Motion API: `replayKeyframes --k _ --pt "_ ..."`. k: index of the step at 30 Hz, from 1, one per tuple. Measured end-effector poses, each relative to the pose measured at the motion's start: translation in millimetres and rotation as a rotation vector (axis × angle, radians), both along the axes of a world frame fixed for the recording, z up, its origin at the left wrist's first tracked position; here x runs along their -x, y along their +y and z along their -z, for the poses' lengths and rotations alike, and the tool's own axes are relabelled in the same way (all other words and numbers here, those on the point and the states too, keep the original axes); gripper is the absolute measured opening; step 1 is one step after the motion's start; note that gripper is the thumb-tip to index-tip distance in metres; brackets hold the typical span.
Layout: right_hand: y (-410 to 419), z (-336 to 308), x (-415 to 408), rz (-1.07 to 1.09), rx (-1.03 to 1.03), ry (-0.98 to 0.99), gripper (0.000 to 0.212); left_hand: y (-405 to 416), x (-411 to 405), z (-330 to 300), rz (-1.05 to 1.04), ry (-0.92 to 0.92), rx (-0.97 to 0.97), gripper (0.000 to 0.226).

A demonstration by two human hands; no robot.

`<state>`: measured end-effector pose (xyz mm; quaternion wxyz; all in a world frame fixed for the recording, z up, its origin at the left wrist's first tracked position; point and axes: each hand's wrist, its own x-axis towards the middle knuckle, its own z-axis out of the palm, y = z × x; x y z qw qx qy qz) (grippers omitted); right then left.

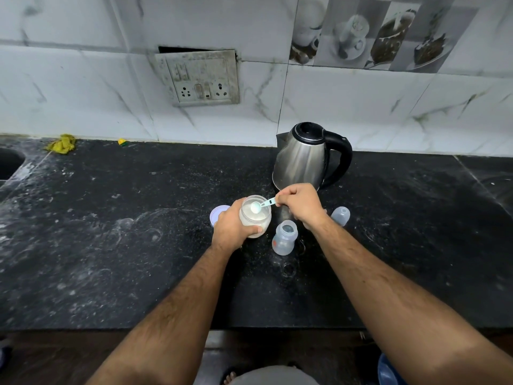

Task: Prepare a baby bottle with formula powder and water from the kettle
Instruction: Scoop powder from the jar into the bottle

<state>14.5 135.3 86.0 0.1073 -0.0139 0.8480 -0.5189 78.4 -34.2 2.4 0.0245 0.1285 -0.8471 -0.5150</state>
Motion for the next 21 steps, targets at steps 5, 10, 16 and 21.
replayKeyframes --k 5,10,16,21 --pt "3.4 10.3 0.4 0.103 0.12 -0.089 0.018 -3.3 0.9 0.8 -0.02 0.04 -0.067 0.075" --pt "11.0 8.4 -2.1 0.158 0.209 -0.103 0.01 -4.1 -0.5 1.3 0.002 0.056 -0.1 0.073" --pt "27.0 -0.5 -11.9 0.182 0.316 -0.076 0.008 -2.1 -10.8 8.4 -0.071 -0.021 -0.061 0.11" --pt "47.1 -0.2 -23.0 0.22 0.362 -0.063 0.01 13.3 -47.0 10.0 -0.291 0.109 0.053 0.061"
